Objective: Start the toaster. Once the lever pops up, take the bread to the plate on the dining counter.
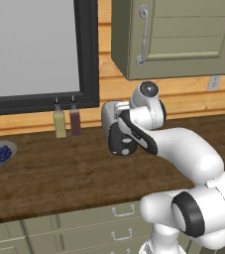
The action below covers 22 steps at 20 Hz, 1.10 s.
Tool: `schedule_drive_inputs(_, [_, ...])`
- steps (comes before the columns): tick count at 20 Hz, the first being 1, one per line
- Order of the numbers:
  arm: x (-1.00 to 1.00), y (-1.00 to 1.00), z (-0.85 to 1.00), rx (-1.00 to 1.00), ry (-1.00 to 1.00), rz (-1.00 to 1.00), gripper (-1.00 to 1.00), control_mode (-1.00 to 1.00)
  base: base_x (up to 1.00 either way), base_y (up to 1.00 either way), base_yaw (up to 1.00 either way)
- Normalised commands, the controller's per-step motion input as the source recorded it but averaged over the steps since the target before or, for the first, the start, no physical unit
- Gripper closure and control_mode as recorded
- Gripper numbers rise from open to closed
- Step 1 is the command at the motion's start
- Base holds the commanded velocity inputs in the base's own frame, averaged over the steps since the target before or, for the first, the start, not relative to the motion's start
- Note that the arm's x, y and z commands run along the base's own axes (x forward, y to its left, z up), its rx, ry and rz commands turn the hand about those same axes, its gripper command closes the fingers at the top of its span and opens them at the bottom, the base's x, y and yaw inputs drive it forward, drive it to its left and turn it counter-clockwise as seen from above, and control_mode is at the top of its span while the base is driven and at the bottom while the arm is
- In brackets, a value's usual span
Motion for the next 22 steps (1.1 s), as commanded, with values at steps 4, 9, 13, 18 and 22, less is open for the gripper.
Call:
schedule_drive_inputs(4, [0.0,0.0,-0.03,0.0,-0.01,0.0,-1.0,-1.0,0.0,0.0,0.0])
schedule_drive_inputs(9, [0.0,-0.03,-0.01,0.0,-0.05,0.0,-1.0,-1.0,0.0,0.0,0.0])
schedule_drive_inputs(13, [0.0,-0.04,-0.01,0.0,-0.02,0.0,-1.0,-1.0,0.0,0.0,0.0])
schedule_drive_inputs(18, [0.0,-0.1,-0.04,0.01,0.0,0.0,-1.0,-1.0,0.0,0.0,0.0])
schedule_drive_inputs(22, [0.0,-0.03,0.0,0.03,0.0,0.0,-1.0,-1.0,0.0,0.0,0.0])
